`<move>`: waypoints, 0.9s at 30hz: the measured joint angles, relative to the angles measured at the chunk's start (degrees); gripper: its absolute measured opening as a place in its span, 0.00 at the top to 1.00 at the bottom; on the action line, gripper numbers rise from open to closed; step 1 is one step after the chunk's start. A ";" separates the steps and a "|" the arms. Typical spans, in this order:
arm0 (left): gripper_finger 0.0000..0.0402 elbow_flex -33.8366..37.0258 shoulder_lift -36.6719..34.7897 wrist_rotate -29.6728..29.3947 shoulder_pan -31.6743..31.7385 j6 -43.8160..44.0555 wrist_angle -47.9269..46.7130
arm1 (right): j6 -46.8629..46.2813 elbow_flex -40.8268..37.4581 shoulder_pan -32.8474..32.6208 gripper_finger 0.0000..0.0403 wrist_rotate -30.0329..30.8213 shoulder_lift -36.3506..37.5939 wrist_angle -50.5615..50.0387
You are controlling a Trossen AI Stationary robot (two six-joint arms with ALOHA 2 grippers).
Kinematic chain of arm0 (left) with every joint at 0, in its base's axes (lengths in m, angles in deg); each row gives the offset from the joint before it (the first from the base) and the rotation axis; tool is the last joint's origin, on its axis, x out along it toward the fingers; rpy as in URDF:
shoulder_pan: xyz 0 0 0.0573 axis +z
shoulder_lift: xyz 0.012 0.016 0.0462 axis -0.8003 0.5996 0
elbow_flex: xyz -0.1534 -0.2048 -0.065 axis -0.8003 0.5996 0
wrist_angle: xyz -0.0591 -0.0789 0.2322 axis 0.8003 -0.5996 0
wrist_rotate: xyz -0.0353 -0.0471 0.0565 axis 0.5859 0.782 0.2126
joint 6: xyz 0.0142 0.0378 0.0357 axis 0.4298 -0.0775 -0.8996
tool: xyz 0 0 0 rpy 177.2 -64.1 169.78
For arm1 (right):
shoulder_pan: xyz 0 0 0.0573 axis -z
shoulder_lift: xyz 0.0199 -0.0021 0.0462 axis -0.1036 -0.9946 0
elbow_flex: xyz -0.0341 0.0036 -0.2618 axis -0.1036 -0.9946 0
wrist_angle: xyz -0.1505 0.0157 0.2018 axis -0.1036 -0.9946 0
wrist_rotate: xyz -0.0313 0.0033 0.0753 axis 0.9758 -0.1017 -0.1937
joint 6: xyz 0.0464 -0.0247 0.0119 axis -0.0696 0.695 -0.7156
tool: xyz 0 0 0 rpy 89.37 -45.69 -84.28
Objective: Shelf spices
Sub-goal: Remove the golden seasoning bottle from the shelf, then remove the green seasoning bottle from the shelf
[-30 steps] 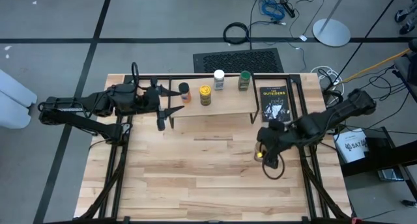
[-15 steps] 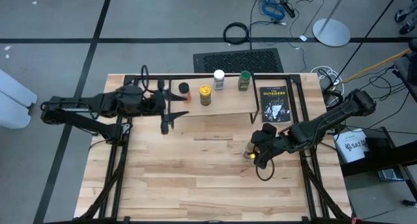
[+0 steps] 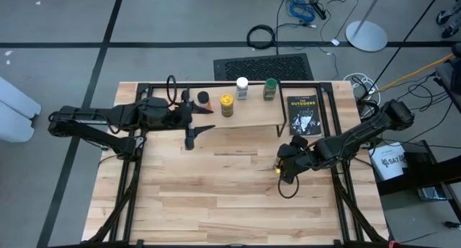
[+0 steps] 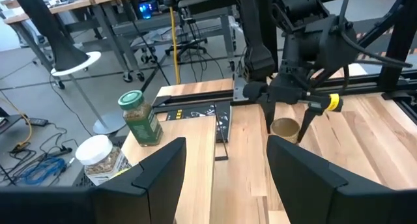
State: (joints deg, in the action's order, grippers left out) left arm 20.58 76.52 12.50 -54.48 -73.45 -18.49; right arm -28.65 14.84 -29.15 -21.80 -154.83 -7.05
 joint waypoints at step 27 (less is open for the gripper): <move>0.44 0.00 0.00 -2.39 0.00 0.47 -0.01 | 3.12 -0.26 -0.02 0.19 2.54 7.14 3.43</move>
State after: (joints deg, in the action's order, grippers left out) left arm 20.58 76.52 10.11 -54.48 -72.99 -18.50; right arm -25.53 14.58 -29.17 -19.26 -147.69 -3.62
